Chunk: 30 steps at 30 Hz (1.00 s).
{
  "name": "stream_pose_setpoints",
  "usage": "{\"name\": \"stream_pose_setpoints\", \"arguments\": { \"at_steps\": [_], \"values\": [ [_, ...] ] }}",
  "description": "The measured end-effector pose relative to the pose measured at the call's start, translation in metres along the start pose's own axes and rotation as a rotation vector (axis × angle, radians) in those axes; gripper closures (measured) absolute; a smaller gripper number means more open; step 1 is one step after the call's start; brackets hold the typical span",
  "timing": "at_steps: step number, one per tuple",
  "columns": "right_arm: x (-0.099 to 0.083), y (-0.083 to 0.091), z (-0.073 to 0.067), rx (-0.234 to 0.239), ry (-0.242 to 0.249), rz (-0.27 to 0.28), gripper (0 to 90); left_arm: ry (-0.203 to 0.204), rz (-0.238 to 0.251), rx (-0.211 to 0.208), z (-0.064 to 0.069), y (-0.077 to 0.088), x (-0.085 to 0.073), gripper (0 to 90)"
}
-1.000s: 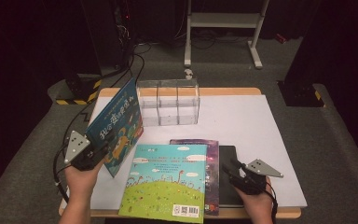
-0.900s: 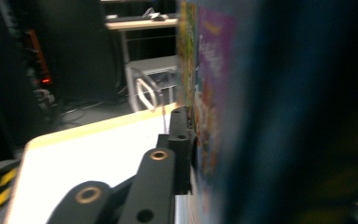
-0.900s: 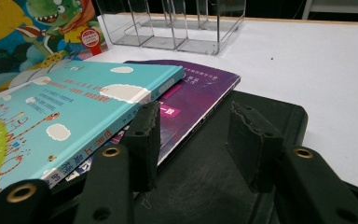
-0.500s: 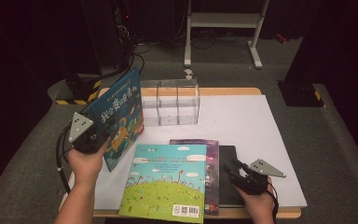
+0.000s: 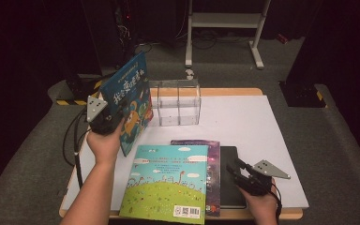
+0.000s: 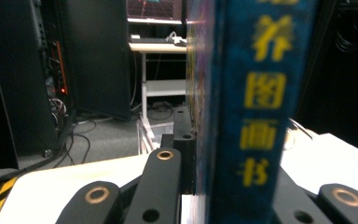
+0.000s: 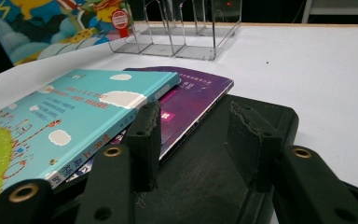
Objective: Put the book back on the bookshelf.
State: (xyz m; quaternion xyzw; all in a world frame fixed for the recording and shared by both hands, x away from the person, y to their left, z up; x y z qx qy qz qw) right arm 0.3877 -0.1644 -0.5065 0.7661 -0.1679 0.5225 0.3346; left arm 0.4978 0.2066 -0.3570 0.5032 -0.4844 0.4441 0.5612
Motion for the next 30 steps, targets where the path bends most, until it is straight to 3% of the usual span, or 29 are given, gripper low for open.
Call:
{"name": "stream_pose_setpoints", "arguments": {
  "at_steps": [4, 8, 21, 26, 30],
  "values": [
    [0.0, 0.001, 0.0, 0.005, -0.004, 0.004, 54.8, -0.002, 0.022, 0.023, 0.004, -0.014, 0.003, 83.0],
    [0.001, 0.002, -0.001, 0.038, -0.045, 0.02, 54.9, 0.002, 0.017, 0.032, 0.006, -0.027, 0.001, 83.0],
    [0.001, 0.002, -0.002, 0.05, -0.053, 0.025, 55.7, -0.004, 0.039, 0.078, 0.01, -0.067, -0.002, 83.0],
    [0.0, 0.001, -0.003, 0.052, -0.054, 0.021, 55.8, -0.019, 0.023, 0.085, 0.011, -0.08, -0.009, 83.1],
    [-0.001, 0.0, -0.003, 0.055, -0.053, 0.017, 55.9, -0.016, 0.038, 0.091, 0.009, -0.081, -0.013, 82.9]
  ]
}}
Point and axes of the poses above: each handheld gripper's, and its own axes: y roughly backward along the jaws, x roughly out of its top, z roughly to its right, the point moved 10 cm from there along -y, roughly forward along the jaws, and after that the axes turned 11 degrees about x, right-handed, at the moved point
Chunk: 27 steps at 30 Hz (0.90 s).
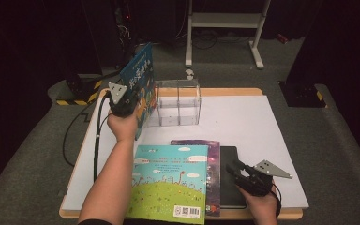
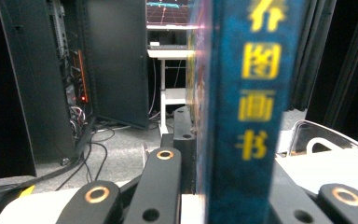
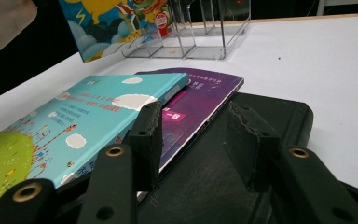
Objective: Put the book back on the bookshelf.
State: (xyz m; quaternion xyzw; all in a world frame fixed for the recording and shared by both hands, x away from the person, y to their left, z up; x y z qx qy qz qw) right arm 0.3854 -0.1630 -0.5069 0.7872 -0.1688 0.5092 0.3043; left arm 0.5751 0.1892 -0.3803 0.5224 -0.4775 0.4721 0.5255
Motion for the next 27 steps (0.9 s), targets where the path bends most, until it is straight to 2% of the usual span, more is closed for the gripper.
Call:
{"name": "stream_pose_setpoints", "arguments": {
  "at_steps": [4, 12, 14, 18, 23, 27],
  "values": [
    [-0.001, -0.001, -0.001, 0.004, -0.001, -0.003, 55.8, -0.036, -0.011, -0.015, 0.0, 0.007, -0.005, 82.4],
    [-0.002, -0.004, -0.006, 0.014, 0.011, -0.016, 55.6, -0.058, -0.067, -0.018, -0.009, 0.018, -0.018, 80.6],
    [-0.002, -0.005, -0.007, 0.014, 0.014, -0.018, 55.6, -0.066, -0.063, -0.014, -0.01, 0.02, -0.019, 80.1],
    [-0.003, -0.006, -0.008, 0.016, 0.015, -0.024, 55.5, -0.074, -0.073, 0.029, -0.013, 0.02, -0.018, 80.6],
    [-0.003, -0.006, -0.008, 0.016, 0.02, -0.022, 55.5, -0.084, -0.074, 0.072, -0.009, 0.019, -0.018, 80.6],
    [-0.004, -0.005, -0.009, 0.018, 0.015, -0.022, 55.5, -0.075, -0.078, 0.103, -0.011, 0.022, -0.018, 80.6]
  ]
}}
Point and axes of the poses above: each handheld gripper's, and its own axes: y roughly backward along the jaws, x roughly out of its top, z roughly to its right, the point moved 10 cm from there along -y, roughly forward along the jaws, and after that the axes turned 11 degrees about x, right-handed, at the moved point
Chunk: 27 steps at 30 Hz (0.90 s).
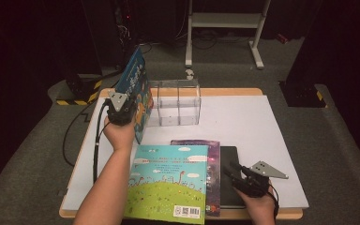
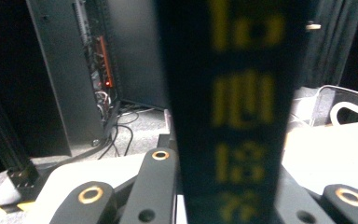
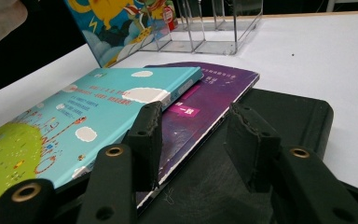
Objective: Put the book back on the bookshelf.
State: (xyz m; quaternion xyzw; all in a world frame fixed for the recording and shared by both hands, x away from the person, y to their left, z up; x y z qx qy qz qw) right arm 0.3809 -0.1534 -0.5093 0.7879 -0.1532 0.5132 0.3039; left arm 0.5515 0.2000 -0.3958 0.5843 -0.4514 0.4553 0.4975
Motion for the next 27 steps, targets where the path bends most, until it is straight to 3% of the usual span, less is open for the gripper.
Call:
{"name": "stream_pose_setpoints", "arguments": {
  "at_steps": [10, 27],
  "values": [
    [0.0, 0.0, -0.002, 0.005, 0.004, 0.0, 55.5, 0.017, 0.012, 0.055, 0.001, -0.004, -0.001, 79.8],
    [-0.002, -0.002, -0.001, 0.008, 0.002, -0.008, 55.7, -0.032, 0.021, 0.089, 0.002, -0.011, 0.001, 78.4]
  ]
}}
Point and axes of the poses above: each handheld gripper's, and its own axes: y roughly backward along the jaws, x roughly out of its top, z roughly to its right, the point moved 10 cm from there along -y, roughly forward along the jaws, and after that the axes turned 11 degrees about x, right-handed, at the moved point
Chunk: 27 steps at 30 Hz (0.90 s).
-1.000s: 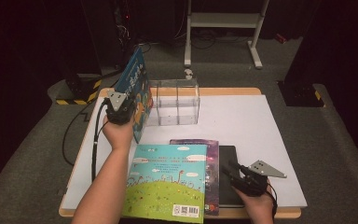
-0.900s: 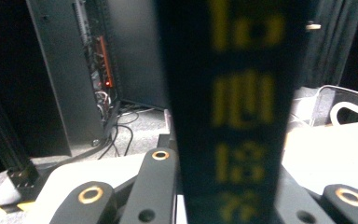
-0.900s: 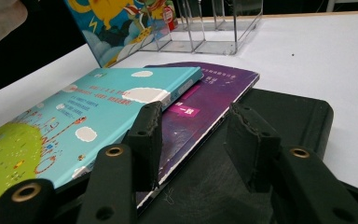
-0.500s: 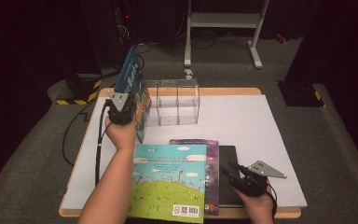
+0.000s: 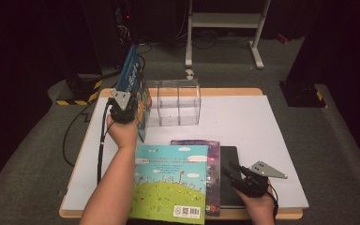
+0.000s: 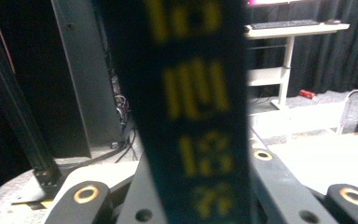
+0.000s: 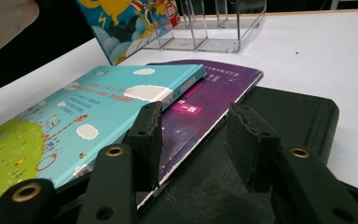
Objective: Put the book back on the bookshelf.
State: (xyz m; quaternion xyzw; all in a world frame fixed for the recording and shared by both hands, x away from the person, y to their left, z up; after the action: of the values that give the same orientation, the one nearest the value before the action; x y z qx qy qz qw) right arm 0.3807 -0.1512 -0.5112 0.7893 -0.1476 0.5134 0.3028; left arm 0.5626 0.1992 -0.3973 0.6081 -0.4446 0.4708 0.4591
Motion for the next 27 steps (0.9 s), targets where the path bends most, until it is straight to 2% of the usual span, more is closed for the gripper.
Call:
{"name": "stream_pose_setpoints", "arguments": {
  "at_steps": [6, 14, 16, 18, 20, 24, 27],
  "values": [
    [0.0, 0.0, 0.0, -0.002, 0.002, 0.0, 55.7, -0.04, 0.01, 0.022, 0.002, 0.002, 0.0, 77.9],
    [-0.001, -0.001, -0.001, 0.002, 0.004, -0.003, 55.5, 0.0, 0.01, 0.017, -0.001, 0.0, -0.001, 75.0],
    [0.0, -0.001, -0.002, 0.003, 0.005, -0.002, 55.2, 0.037, -0.001, -0.012, -0.001, 0.0, -0.001, 69.1],
    [0.001, 0.0, -0.002, 0.001, 0.008, -0.001, 54.6, 0.056, -0.003, -0.02, -0.003, 0.001, -0.001, 63.2],
    [0.001, 0.0, -0.001, -0.002, 0.009, 0.001, 53.6, 0.076, -0.015, -0.047, -0.005, 0.002, -0.002, 59.8],
    [0.002, 0.001, 0.0, -0.014, 0.022, -0.004, 49.7, 0.11, -0.056, -0.134, -0.005, 0.008, -0.007, 52.8],
    [0.003, 0.001, -0.001, -0.016, 0.032, -0.007, 47.7, 0.12, -0.073, -0.176, -0.005, 0.014, -0.012, 45.1]
  ]
}}
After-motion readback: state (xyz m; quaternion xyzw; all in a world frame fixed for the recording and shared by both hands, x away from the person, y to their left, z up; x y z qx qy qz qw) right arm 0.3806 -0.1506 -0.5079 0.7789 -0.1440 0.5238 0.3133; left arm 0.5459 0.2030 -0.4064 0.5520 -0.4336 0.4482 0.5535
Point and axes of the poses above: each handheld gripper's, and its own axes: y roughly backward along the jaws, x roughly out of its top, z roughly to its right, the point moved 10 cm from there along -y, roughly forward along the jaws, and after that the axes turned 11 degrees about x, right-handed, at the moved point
